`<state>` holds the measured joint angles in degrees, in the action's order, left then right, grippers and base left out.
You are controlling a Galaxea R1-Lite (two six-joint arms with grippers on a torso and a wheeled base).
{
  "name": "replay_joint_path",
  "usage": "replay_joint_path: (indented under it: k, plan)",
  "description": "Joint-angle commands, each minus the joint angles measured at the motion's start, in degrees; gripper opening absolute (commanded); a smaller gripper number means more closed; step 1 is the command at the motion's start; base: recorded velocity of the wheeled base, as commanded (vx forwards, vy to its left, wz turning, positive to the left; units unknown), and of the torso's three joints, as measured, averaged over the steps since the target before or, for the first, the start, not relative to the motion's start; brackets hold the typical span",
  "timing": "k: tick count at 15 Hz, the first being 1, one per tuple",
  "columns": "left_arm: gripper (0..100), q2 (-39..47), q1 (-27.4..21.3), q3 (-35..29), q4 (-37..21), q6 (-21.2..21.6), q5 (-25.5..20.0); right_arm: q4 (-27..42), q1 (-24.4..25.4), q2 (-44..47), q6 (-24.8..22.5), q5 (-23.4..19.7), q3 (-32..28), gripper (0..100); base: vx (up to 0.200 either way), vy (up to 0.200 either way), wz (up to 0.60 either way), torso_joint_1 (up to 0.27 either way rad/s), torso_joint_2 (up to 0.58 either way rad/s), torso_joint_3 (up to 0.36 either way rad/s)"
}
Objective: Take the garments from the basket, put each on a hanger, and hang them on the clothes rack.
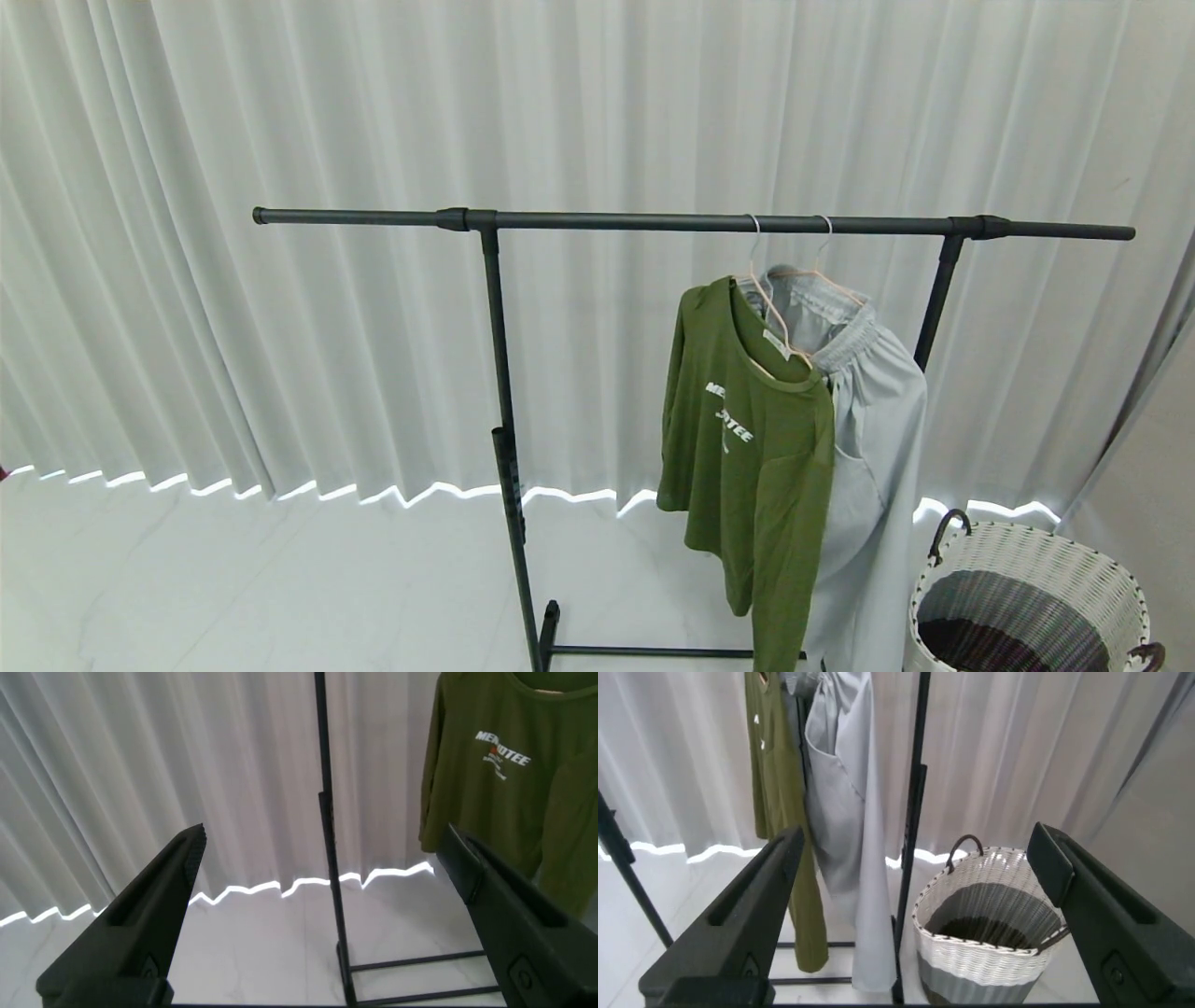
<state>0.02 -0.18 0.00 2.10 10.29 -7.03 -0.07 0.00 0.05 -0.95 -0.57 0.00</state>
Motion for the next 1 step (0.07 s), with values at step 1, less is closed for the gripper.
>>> replay_joint_path:
  k: [1]
  plan:
    - [100, -0.02, 0.01, 0.0, 0.01, -0.01, 0.0, 0.07, 0.0, -0.05, -0.1, -0.04, 0.0, 100, 0.0, 0.0, 0.0, 0.0, 0.0, 0.0]
